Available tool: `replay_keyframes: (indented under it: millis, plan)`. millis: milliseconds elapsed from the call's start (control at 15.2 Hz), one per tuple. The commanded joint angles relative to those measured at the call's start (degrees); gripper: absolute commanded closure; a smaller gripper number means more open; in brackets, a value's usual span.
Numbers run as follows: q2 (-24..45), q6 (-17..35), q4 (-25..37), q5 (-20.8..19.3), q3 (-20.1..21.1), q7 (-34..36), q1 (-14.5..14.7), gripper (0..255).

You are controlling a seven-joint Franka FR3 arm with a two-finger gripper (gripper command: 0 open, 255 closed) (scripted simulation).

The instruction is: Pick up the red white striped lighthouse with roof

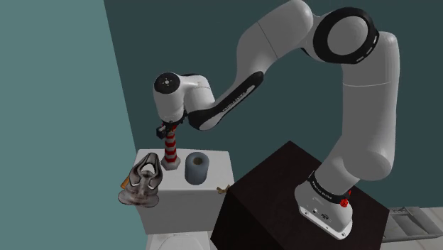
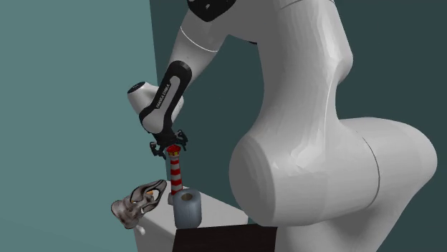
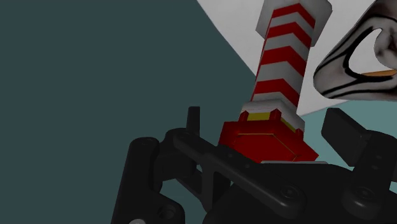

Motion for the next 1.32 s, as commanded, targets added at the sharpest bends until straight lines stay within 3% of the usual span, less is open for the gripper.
replay_keyframes:
  millis: [0, 66, 660, 1254]
  plan:
    - [0.27, 0.22, -0.03, -0.34, -0.15, 0.37, 0.12, 0]
    - [0.2, 0.24, -0.12, -0.33, -0.14, 0.39, 0.11, 255]
    - [0.28, 0.22, -0.03, -0.34, -0.15, 0.37, 0.12, 255]
    - [-4.68, -2.72, -0.47, 4.34, 2.15, -4.17, -1.48, 255]
